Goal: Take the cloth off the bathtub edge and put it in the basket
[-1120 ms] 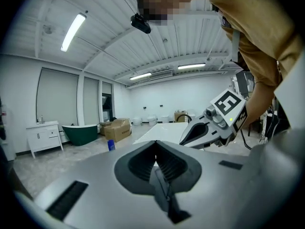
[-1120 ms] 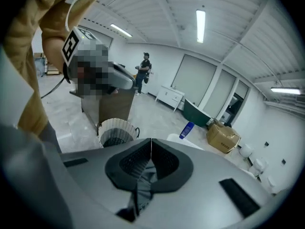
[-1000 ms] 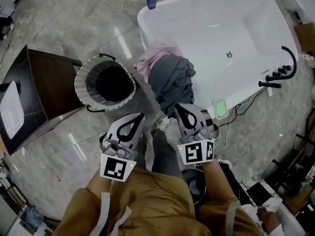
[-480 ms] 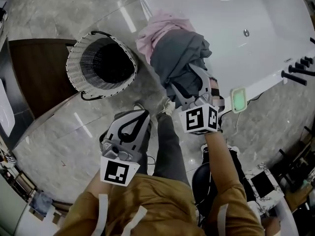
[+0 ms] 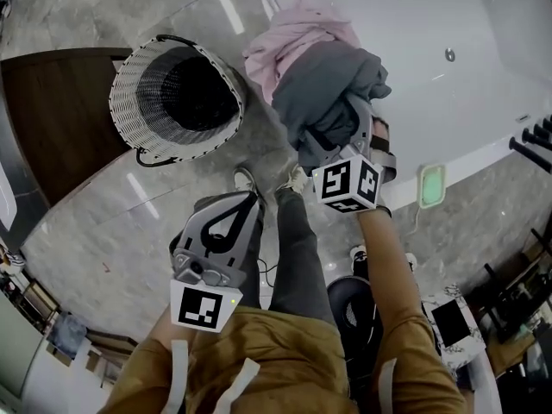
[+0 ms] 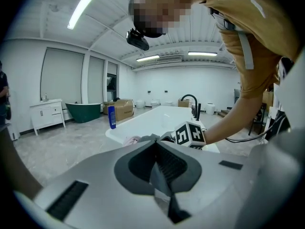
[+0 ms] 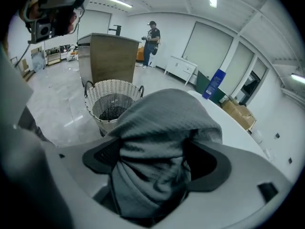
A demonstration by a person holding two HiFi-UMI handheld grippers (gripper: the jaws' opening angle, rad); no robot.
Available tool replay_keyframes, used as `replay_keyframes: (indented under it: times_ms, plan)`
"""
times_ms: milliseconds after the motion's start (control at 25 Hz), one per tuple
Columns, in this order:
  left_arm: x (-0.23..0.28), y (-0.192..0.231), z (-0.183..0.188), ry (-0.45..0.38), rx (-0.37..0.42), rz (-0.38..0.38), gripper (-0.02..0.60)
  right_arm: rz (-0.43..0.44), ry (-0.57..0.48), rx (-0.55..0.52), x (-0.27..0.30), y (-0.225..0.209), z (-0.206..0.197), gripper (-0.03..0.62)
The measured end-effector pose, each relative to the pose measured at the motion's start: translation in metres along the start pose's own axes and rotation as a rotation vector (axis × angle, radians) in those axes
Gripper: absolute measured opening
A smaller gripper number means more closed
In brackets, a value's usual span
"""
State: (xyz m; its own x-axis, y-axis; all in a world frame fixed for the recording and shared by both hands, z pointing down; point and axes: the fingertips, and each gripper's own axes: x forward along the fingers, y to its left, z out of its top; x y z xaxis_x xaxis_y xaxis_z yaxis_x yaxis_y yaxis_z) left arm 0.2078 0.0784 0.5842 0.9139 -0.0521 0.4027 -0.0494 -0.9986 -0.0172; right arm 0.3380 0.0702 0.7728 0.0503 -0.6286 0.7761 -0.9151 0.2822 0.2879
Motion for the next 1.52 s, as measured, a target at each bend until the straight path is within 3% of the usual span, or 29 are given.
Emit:
replay_keyframes:
  times_ms: [240, 360, 480, 560, 1000, 1520]
  plan:
    - [0.002, 0.003, -0.002, 0.004, -0.014, 0.009, 0.006, -0.062, -0.014, -0.020, 0.004, -0.006, 0.000, 0.403]
    - [0.002, 0.005, 0.001, 0.002, -0.020, 0.022, 0.006, -0.073, -0.029, -0.006, -0.004, -0.006, 0.003, 0.306]
    - [0.000, 0.004, 0.007, -0.010, -0.016, 0.026, 0.006, -0.066, -0.056, 0.020, -0.016, -0.003, 0.008, 0.130]
    - [-0.001, 0.003, 0.013, -0.022, -0.011, 0.029, 0.006, -0.059, -0.067, 0.035, -0.026, -0.003, 0.009, 0.092]
    - [-0.029, -0.001, 0.052, -0.075, 0.038, 0.055, 0.006, -0.145, -0.163, 0.062, -0.131, -0.027, 0.053, 0.078]
    - [-0.068, -0.015, 0.164, -0.197, 0.140, 0.053, 0.006, -0.288, -0.285, 0.086, -0.312, -0.056, 0.122, 0.078]
